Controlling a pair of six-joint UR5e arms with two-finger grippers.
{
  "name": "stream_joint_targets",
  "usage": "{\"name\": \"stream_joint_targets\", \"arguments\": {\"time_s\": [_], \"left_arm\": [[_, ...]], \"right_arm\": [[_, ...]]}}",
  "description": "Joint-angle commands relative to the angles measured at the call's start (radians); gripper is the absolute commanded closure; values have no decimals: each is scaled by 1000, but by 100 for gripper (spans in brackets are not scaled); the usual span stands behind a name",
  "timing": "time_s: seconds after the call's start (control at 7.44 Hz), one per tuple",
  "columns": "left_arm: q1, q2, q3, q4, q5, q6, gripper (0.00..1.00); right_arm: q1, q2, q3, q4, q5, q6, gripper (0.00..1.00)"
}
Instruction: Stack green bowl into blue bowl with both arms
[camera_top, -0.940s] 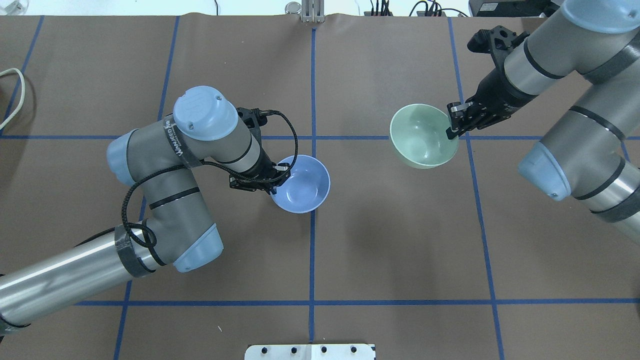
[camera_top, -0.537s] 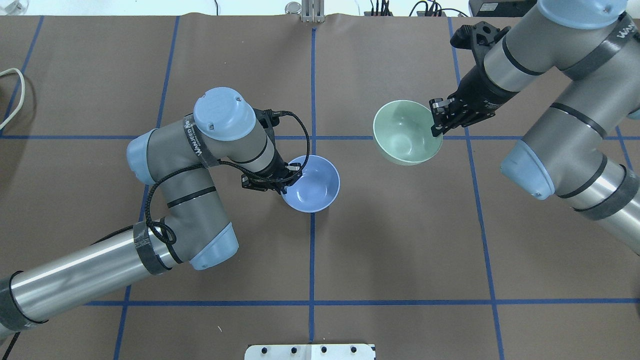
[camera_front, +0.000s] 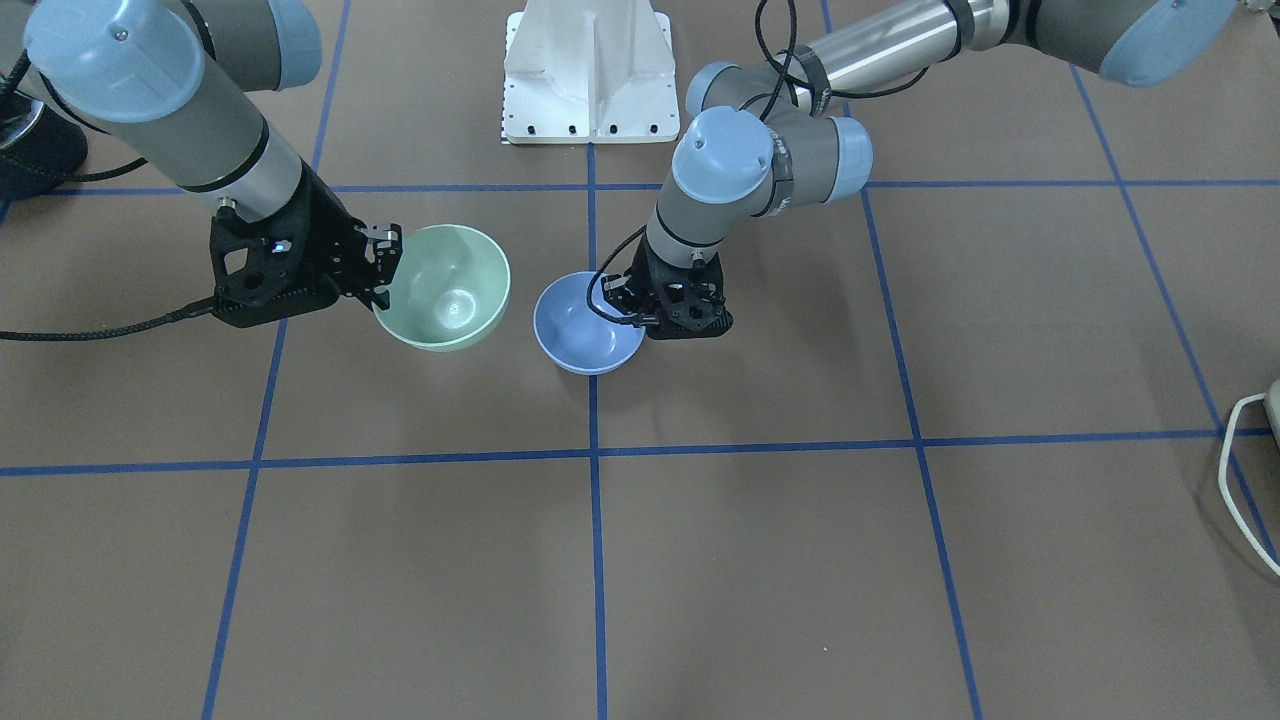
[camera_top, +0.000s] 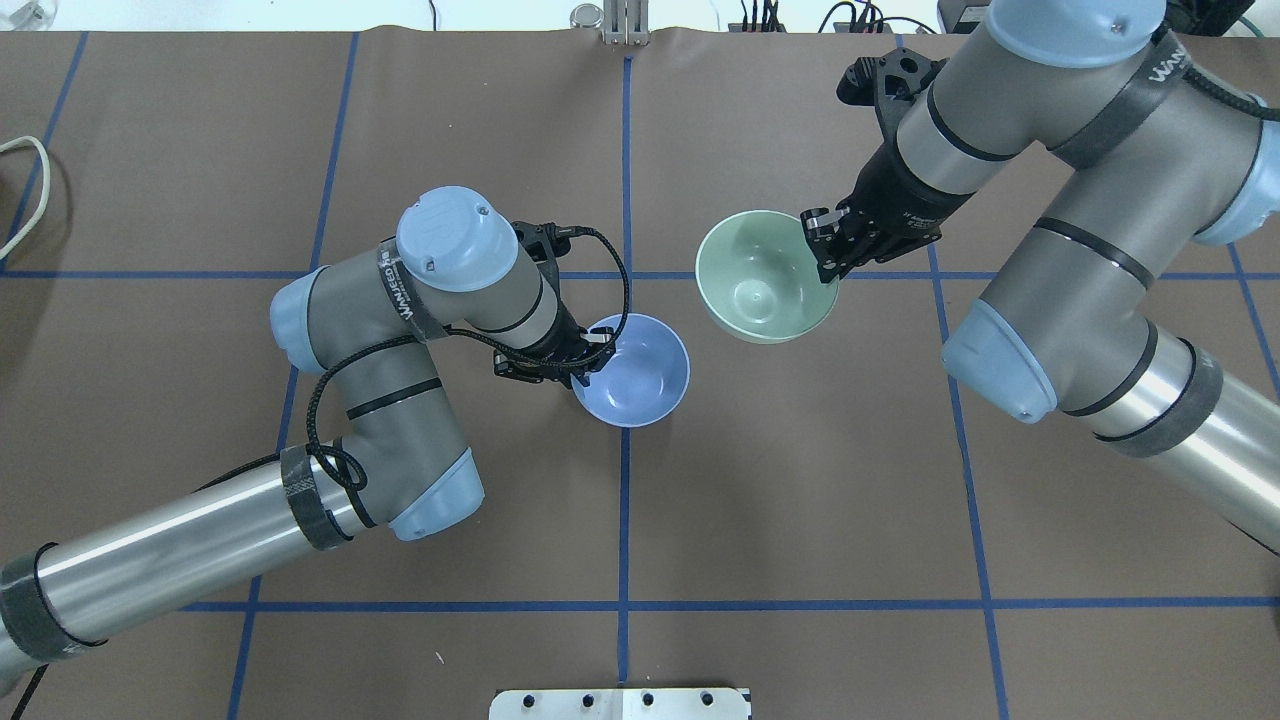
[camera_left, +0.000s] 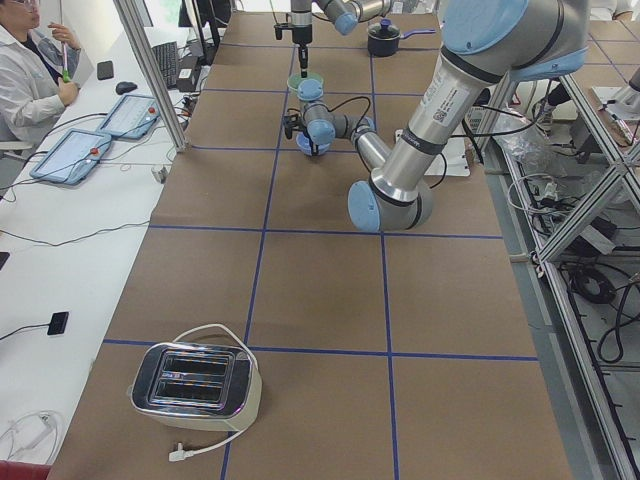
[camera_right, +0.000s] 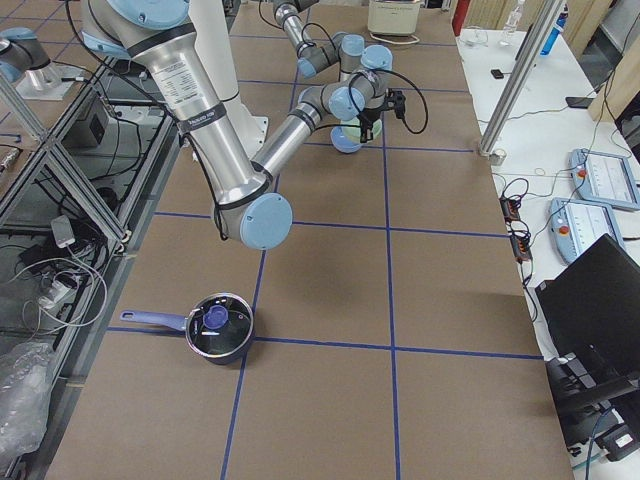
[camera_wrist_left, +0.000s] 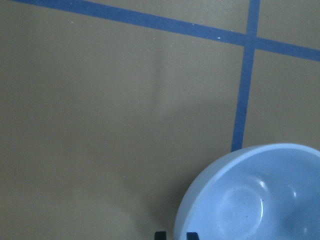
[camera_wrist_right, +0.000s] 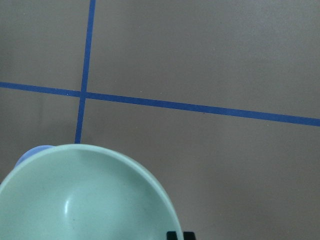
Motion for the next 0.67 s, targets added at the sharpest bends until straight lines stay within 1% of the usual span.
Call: {"name": "stream_joint_targets", "arguments": {"time_s": [0.0,0.13,0.27,0.54], "left_arm": [[-22,0,-12,-3,-5,34,37],[-54,19,-40,0,-15,80,35],[-75,62,-82,1,-18,109,35],[-176,84,-87,4,-159,185,35]], "right_arm": [[-24,37,-5,-22,-23,10,100],[-42,54,-9,-30,-34,22,100],[-70,57,-11,-30,-53,25,100],[-125,69,-18,-31,-99,28,100]]}}
